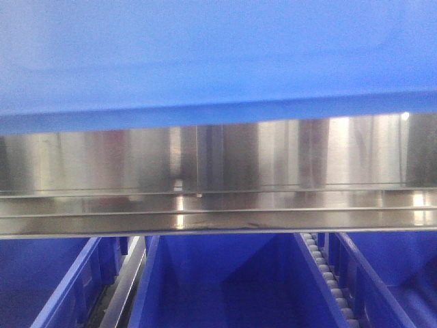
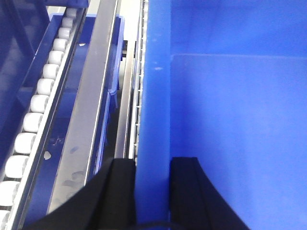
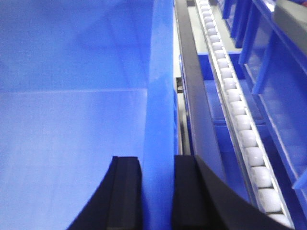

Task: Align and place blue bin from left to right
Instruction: 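Lift the blue bin with both grippers and pull it off the rack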

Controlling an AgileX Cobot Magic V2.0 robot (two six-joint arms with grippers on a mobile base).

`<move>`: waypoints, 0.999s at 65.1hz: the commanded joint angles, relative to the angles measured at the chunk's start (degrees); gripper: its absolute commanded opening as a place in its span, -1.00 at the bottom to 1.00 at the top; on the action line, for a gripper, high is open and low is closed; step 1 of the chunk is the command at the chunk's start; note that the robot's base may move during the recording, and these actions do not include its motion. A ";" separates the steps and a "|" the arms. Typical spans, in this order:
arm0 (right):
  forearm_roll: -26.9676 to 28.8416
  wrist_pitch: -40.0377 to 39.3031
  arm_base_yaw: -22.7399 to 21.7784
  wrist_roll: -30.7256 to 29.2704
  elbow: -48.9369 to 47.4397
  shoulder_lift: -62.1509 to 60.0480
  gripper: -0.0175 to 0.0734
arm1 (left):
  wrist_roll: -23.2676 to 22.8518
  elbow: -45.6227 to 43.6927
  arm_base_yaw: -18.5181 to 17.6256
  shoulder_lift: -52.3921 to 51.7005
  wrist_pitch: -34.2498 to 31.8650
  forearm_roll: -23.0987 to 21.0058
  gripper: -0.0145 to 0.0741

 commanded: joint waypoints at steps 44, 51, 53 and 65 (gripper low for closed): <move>-1.90 -6.81 0.67 0.18 0.06 -0.84 -0.79 | -1.41 -0.41 -1.85 -2.59 -4.14 0.51 -0.92; -1.90 -6.81 0.67 0.18 0.06 -0.84 -0.79 | -1.41 -0.41 -3.67 -3.55 -4.14 2.73 -0.92; -1.90 -6.81 0.67 0.18 0.06 -0.84 -0.79 | -1.41 -0.41 -4.10 -3.68 -4.14 3.64 -0.92; -1.90 -6.81 0.69 0.18 0.06 -0.12 -0.79 | -1.41 -0.41 -4.23 -3.47 -4.14 2.92 -0.92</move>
